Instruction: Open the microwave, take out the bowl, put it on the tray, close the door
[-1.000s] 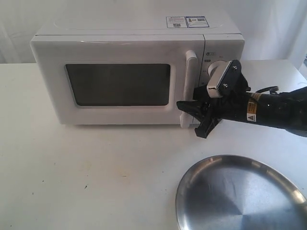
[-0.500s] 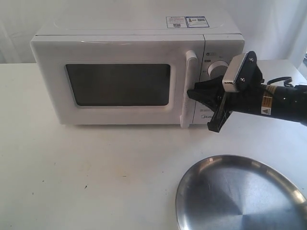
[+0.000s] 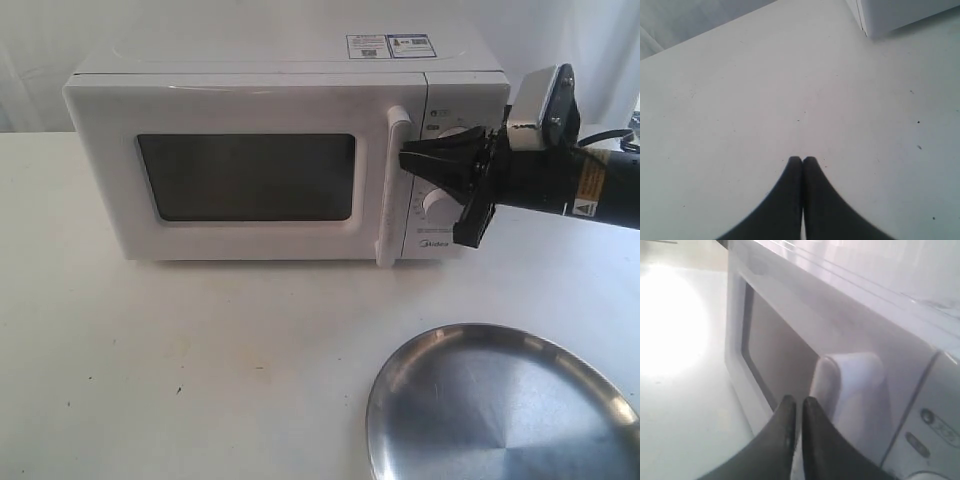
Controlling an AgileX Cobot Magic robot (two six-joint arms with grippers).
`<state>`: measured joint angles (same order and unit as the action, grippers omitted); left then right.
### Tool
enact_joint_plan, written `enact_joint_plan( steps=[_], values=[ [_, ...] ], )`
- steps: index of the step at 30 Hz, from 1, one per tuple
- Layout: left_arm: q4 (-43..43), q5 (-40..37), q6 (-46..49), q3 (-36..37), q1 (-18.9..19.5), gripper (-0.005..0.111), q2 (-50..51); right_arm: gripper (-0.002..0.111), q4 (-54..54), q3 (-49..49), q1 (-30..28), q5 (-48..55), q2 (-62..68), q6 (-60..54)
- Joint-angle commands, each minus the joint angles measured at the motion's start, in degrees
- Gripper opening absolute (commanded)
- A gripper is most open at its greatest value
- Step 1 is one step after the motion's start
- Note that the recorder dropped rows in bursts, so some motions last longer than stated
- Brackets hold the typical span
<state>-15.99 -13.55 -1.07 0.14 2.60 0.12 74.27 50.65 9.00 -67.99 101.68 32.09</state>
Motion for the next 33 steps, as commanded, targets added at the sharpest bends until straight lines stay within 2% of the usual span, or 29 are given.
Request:
enact_joint_plan(
  steps=[1, 4, 6, 10, 15, 25, 28, 33],
  values=[
    [0.12, 0.12, -0.17, -0.14, 0.10, 0.000, -0.12, 0.027, 1.54, 0.03, -0.40, -1.97, -0.26, 3.77],
    [0.12, 0.12, -0.17, -0.14, 0.10, 0.000, -0.12, 0.050, 3.74, 0.03, -0.39, -1.97, -0.15, 4.28],
    [0.12, 0.12, -0.17, -0.14, 0.10, 0.000, -0.12, 0.058, 7.55, 0.03, -0.39, -1.97, -0.15, 4.28],
    [0.12, 0.12, -0.17, -0.14, 0.10, 0.000, -0.12, 0.055, 11.60, -0.94, -0.39, -1.97, -0.15, 4.53],
    [0.12, 0.12, -0.17, -0.14, 0.10, 0.000, -0.12, 0.051, 8.95, -3.95, -2.26, -1.97, -0.15, 1.46],
    [0.12, 0.12, -0.17, -0.14, 0.10, 0.000, -0.12, 0.051, -11.09, -7.22, -1.55, -1.97, 5.99, -6.79],
    [0.12, 0.12, -0.17, -0.14, 0.10, 0.000, -0.12, 0.051, -12.73, -6.35, -0.53, -1.97, 9.74, -11.30],
    [0.12, 0.12, -0.17, -0.14, 0.10, 0.000, -0.12, 0.051, -12.34, -3.46, 2.34, -1.97, 11.49, -11.32]
  ],
)
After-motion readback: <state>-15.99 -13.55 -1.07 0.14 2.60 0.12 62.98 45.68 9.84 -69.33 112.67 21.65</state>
